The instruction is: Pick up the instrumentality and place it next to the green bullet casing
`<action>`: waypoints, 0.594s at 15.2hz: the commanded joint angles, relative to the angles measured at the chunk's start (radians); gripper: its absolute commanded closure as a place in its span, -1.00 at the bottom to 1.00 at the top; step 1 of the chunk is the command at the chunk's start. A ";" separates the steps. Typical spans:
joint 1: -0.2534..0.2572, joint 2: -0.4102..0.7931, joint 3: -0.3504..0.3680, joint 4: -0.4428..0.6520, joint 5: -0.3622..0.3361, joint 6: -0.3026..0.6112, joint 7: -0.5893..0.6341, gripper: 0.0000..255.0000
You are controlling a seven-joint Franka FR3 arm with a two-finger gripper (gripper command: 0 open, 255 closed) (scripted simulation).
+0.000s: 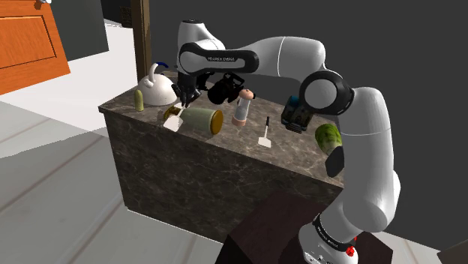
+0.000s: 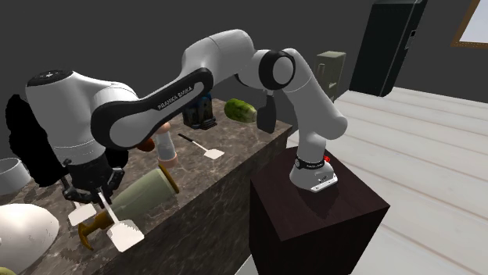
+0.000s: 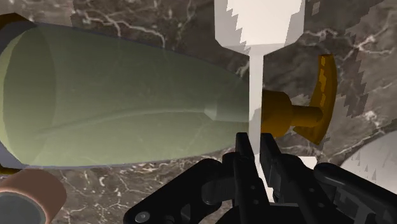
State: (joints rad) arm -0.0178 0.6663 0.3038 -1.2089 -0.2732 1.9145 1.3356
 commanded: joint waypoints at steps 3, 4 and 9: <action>-0.001 0.042 -0.005 -0.045 -0.002 0.035 0.004 1.00; -0.001 0.046 -0.007 -0.052 -0.003 0.046 0.005 1.00; 0.003 0.045 -0.013 -0.052 0.001 0.046 0.003 1.00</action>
State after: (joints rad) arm -0.0114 0.6820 0.2931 -1.2262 -0.2758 1.9981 1.3424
